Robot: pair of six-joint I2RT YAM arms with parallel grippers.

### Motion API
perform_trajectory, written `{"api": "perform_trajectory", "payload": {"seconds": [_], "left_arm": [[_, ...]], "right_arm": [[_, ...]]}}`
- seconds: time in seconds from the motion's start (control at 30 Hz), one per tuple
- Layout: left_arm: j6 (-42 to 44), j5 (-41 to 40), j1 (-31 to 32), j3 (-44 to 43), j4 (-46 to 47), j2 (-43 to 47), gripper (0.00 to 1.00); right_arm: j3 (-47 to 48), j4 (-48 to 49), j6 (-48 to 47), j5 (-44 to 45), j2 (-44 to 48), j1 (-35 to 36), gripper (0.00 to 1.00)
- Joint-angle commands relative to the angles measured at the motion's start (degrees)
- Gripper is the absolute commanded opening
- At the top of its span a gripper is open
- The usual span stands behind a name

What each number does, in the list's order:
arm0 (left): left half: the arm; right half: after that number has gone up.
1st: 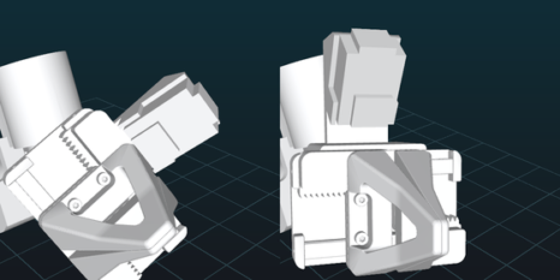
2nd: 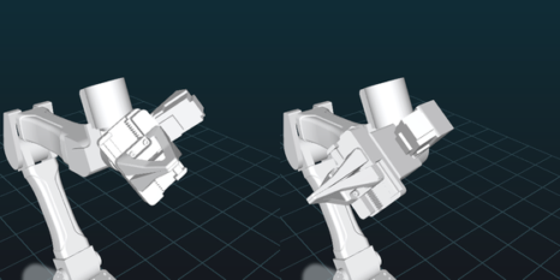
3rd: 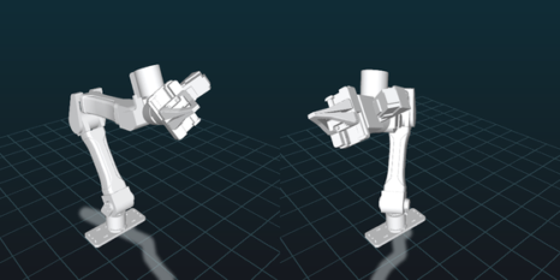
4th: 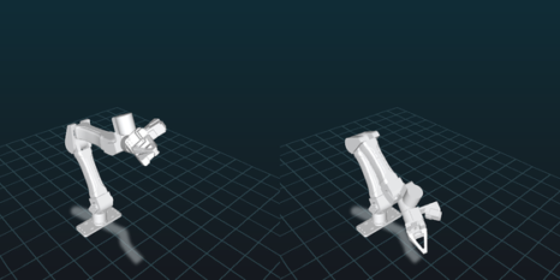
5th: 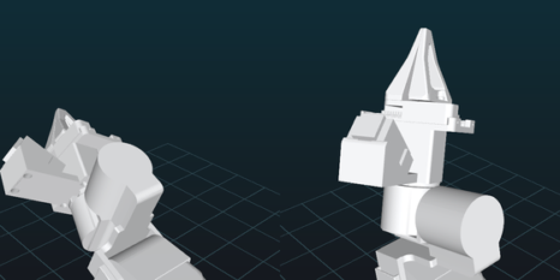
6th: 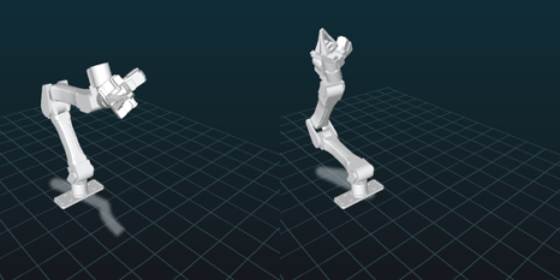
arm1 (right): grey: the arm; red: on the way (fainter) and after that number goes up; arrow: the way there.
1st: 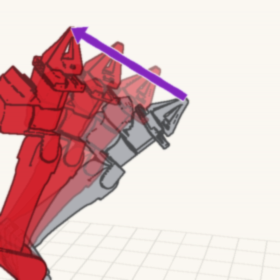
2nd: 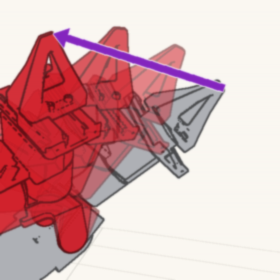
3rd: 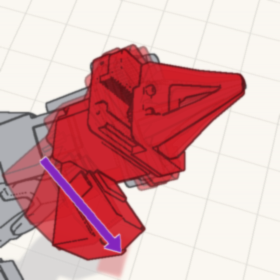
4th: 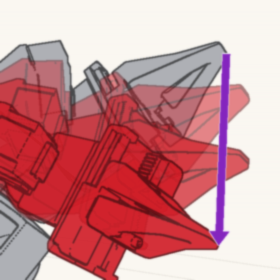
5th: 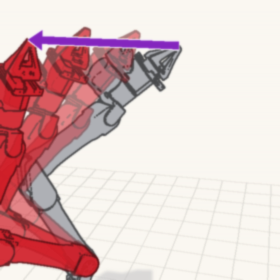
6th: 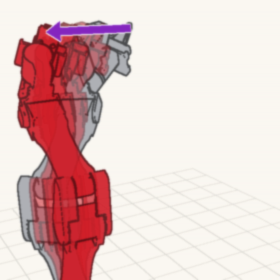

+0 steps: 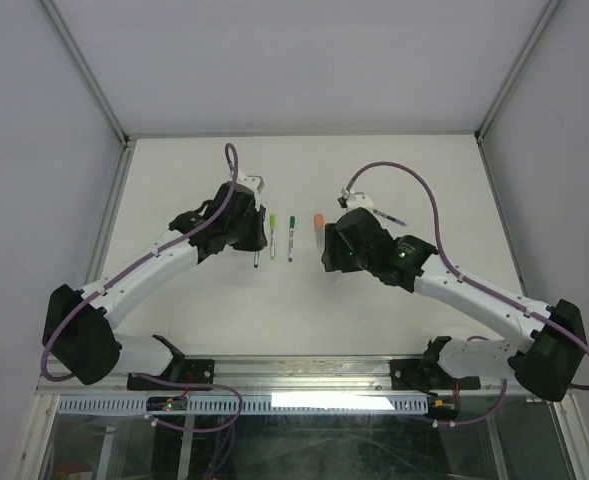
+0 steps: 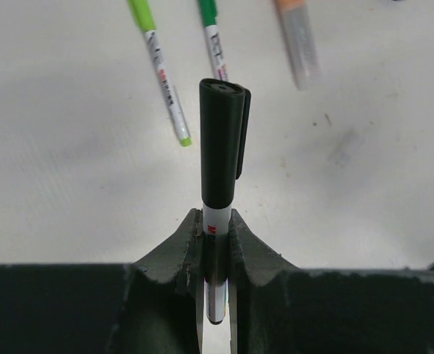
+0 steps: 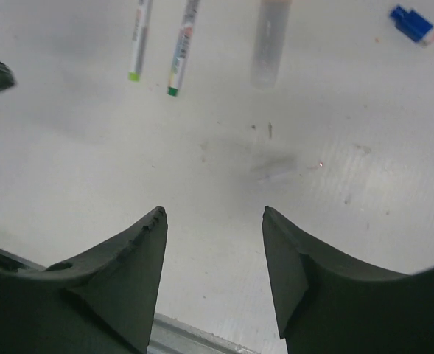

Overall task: Insert the pens into the pen caps
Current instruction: Press the pen cap onto the pen, then place the pen at the center of the board.

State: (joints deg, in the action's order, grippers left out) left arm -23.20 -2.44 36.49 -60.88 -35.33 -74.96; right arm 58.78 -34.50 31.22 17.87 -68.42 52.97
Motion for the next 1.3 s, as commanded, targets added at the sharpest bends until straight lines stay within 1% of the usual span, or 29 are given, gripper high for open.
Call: {"api": "perform_trajectory", "payload": {"seconds": [0.0, 0.13, 0.33, 0.53, 0.83, 1.03, 1.13, 1.2, 1.27], "left_arm": [[-1.3, -4.9, -2.3, -3.1, 0.5, -5.1, 0.00], [-1.6, -6.8, -3.7, -5.5, -0.8, -12.8, 0.00], [-1.2, -6.8, -5.6, -7.8, -0.6, -21.6, 0.00], [-0.4, -4.8, -7.8, -9.8, 0.2, -26.2, 0.00], [-0.8, -1.3, -10.2, -11.0, 1.5, -29.9, 0.00], [-2.1, -0.4, -10.5, -11.4, 1.5, -31.9, 0.09], [-2.3, -1.1, -10.6, -11.3, 1.5, -32.2, 0.21], [-2.4, -1.2, -10.6, -11.2, 1.5, -32.2, 0.24], [-2.5, -1.3, -10.7, -11.0, 1.5, -32.3, 0.25]], "right_arm": [[-4.8, 4.4, 2.1, -12.1, 3.3, -6.3, 0.58], [-10.1, 7.2, 3.0, -15.2, 8.1, -8.2, 0.60], [-15.5, 6.8, 3.9, -15.5, 15.0, -8.4, 0.61], [-18.9, 6.4, 5.1, -16.3, 18.8, -8.5, 0.61], [-21.3, 8.8, 6.5, -19.4, 19.1, -8.5, 0.61], [-22.2, 9.4, 6.9, -20.1, 18.6, -8.5, 0.61], [-22.7, 9.3, 7.2, -20.3, 18.9, -8.5, 0.61], [-23.0, 9.3, 7.3, -20.4, 19.3, -8.5, 0.61], [-23.1, 9.2, 7.4, -20.4, 19.5, -8.4, 0.61]]}}
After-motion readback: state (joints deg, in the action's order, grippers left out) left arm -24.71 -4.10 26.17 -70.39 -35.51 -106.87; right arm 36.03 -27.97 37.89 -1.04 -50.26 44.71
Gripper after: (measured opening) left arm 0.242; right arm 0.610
